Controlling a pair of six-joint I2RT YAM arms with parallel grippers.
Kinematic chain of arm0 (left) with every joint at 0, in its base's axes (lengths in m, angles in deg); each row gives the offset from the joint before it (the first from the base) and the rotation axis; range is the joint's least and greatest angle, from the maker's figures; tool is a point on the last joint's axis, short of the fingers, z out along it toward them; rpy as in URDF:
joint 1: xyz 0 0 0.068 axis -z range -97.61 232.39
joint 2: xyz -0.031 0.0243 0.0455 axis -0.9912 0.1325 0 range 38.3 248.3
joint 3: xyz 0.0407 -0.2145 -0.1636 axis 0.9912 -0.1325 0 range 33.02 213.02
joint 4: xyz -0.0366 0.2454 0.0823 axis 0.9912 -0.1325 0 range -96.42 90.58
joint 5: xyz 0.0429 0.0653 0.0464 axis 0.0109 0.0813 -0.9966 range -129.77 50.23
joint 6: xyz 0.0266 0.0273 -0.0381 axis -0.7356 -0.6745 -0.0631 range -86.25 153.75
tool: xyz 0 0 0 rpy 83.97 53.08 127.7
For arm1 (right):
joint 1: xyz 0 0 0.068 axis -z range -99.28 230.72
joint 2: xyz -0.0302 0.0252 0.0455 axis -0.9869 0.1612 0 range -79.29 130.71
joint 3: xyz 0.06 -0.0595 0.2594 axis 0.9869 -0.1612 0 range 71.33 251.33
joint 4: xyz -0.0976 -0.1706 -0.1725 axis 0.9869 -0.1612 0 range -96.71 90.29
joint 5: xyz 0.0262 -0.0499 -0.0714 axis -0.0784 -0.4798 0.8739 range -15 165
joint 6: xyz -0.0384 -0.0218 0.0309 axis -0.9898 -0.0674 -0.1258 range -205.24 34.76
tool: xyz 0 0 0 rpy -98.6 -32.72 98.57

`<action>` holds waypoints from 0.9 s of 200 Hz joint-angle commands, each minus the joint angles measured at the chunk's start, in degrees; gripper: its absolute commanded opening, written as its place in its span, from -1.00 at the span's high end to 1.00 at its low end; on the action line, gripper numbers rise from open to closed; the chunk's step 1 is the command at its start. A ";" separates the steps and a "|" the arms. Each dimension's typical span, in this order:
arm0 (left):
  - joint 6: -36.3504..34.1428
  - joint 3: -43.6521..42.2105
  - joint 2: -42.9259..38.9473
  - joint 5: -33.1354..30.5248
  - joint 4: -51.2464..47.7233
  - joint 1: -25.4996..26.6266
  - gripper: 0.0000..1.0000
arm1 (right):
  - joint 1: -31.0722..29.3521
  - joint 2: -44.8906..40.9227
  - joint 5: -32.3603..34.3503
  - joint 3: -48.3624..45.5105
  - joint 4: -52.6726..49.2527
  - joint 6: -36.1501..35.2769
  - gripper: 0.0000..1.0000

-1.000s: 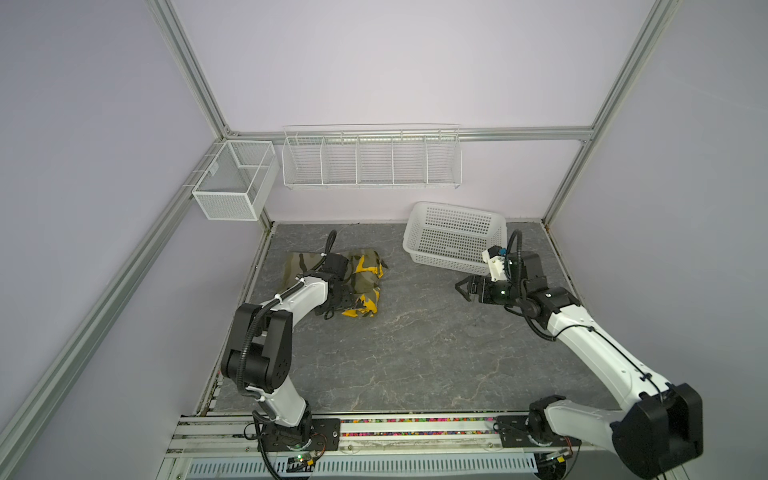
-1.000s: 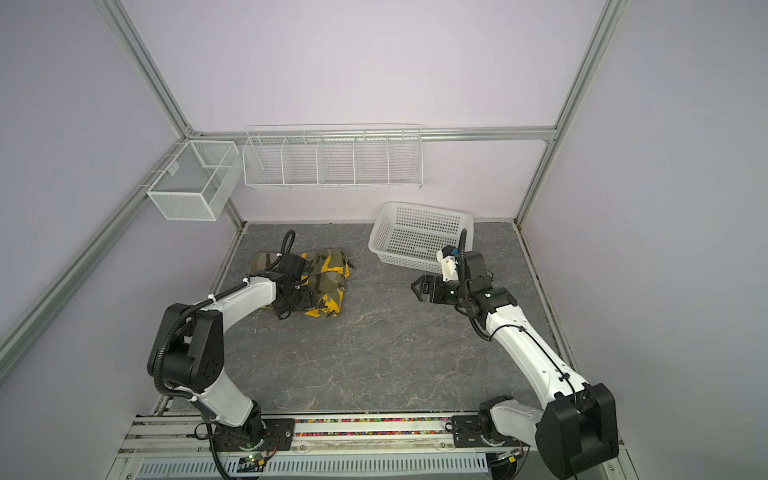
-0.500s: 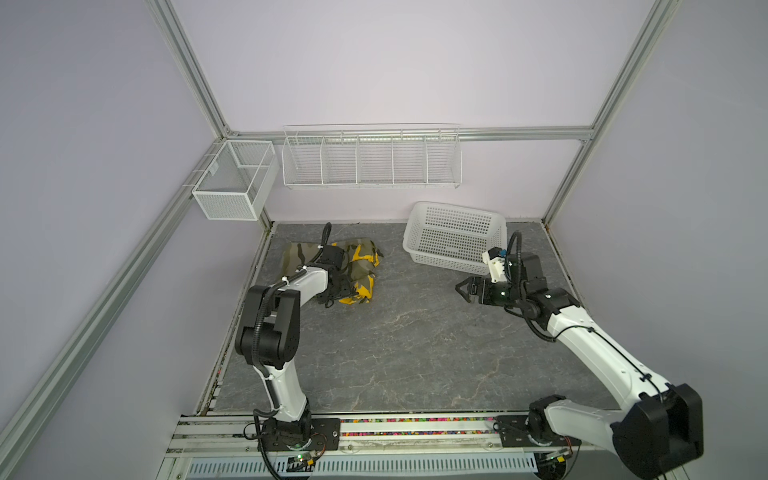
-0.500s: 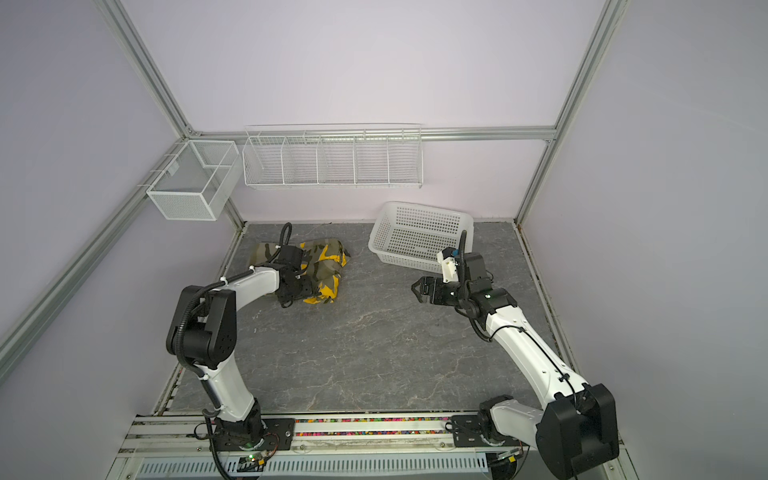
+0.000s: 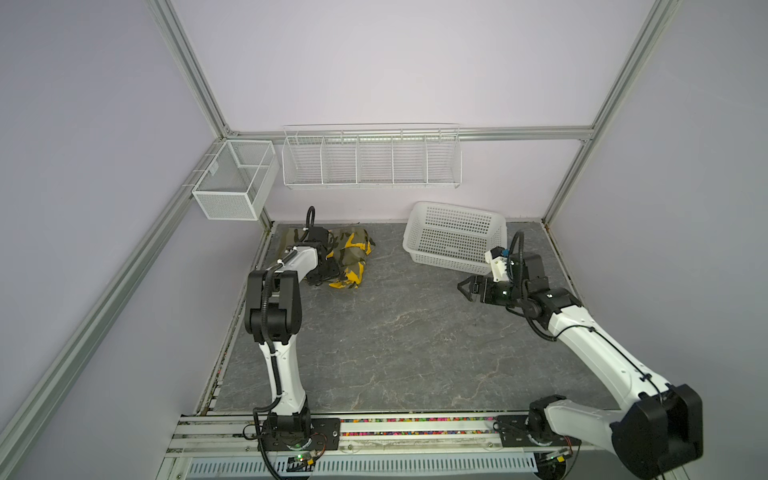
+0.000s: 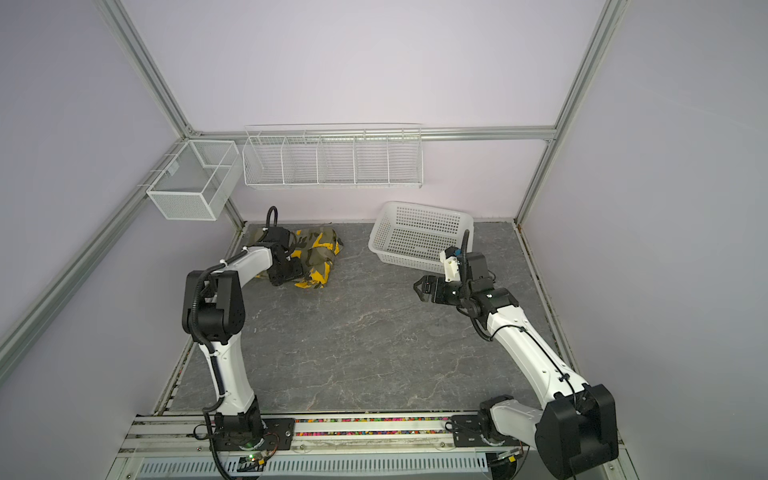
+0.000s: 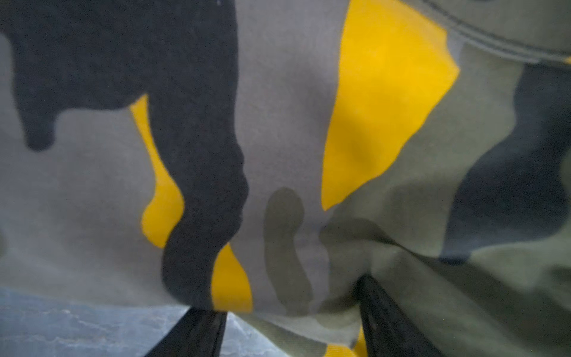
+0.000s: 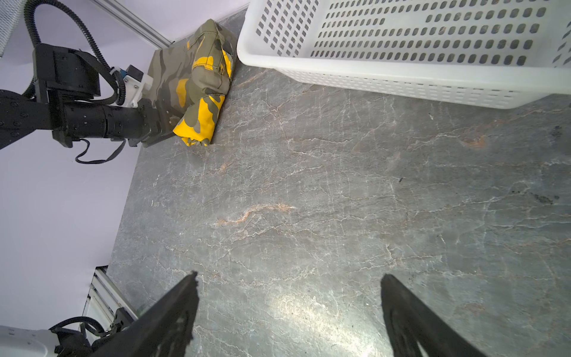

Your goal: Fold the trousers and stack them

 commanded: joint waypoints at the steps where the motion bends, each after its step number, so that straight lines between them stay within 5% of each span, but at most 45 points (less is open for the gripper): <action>1: -0.23 4.70 3.63 1.57 -3.16 -0.84 -0.34 | 0.41 -0.13 -0.19 -0.89 0.87 0.39 -0.86; 100: -1.38 13.23 3.89 3.98 -7.17 -1.05 -0.46 | 2.74 0.53 -1.57 -0.72 1.97 -0.73 -0.88; 157: -10.15 -4.45 -15.43 1.42 -4.55 -1.10 -0.62 | 10.56 -1.69 -2.24 -2.28 6.12 -2.24 -1.00; 180: -14.36 -15.26 -24.76 1.66 1.47 -1.52 -0.76 | 14.40 -1.93 1.19 -4.76 7.13 -5.30 -0.86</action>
